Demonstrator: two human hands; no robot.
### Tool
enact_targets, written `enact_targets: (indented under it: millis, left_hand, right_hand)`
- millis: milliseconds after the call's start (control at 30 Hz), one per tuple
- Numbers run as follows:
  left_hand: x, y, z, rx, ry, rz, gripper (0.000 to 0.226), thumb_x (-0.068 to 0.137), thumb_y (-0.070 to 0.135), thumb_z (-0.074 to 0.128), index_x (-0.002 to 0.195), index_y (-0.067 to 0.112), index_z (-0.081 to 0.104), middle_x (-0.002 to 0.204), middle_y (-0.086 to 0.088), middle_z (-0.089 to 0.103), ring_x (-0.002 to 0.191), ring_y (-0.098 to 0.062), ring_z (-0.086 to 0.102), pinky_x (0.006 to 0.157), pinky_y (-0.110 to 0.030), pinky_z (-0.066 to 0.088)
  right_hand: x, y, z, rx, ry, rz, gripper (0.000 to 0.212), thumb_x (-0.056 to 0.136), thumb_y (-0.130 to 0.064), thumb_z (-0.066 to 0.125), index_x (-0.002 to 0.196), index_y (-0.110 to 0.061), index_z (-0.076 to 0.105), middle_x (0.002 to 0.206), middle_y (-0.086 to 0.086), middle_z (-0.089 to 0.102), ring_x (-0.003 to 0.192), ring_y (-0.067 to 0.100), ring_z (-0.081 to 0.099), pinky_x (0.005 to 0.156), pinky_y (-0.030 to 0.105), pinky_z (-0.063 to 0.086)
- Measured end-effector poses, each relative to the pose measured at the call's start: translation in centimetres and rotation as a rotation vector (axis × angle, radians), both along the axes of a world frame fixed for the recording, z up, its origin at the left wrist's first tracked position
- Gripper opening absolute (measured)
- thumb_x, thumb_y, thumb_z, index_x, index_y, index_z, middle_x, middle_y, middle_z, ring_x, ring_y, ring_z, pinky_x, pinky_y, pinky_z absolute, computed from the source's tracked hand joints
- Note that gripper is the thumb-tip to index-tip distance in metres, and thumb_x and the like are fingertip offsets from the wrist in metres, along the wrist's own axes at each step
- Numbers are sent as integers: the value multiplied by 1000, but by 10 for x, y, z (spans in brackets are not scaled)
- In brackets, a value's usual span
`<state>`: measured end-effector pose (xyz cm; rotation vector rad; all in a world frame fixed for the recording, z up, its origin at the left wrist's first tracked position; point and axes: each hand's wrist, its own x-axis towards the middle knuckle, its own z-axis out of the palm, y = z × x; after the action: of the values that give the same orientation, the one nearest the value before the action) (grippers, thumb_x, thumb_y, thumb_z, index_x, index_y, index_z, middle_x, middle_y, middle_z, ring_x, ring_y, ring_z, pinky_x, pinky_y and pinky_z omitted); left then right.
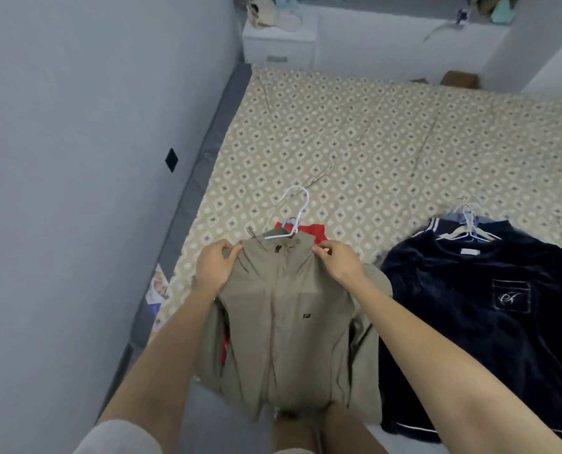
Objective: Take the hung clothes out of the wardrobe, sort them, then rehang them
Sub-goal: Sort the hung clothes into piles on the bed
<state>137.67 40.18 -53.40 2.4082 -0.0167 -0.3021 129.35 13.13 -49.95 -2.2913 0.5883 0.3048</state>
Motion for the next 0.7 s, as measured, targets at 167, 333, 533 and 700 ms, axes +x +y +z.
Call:
enact_targets:
  millis: [167, 333, 533, 700]
  left_hand:
    - [18, -9, -58, 14, 73, -34, 38, 97, 38, 58, 67, 17, 50, 64, -1, 54, 65, -22, 53, 62, -38, 40]
    - [48, -23, -109, 102, 51, -62, 41, 99, 30, 56, 62, 23, 39, 59, 3, 41, 62, -24, 47, 63, -39, 38]
    - [79, -42, -179, 184, 117, -57, 28, 101, 34, 49, 93, 10, 61, 84, -10, 62, 84, -32, 59, 78, -44, 48]
    - [82, -44, -228, 261, 107, -165, 39, 100, 33, 52, 129, 8, 56, 118, -16, 62, 112, -38, 55, 98, -50, 44]
  right_hand:
    - [23, -12, -52, -11, 127, -8, 29, 99, -37, 52, 115, -21, 71, 122, 0, 67, 114, 23, 59, 91, 35, 46]
    - [55, -20, -112, -40, 153, -7, 31, 101, -34, 49, 123, -21, 67, 120, 3, 68, 112, 26, 60, 81, 31, 41]
    - [84, -33, -183, -27, 167, -32, 27, 101, -25, 49, 119, -15, 67, 117, 10, 68, 108, 29, 60, 89, 38, 47]
    - [93, -41, -232, -49, 181, -26, 30, 99, -24, 52, 126, -20, 64, 119, 7, 68, 109, 29, 61, 94, 39, 48]
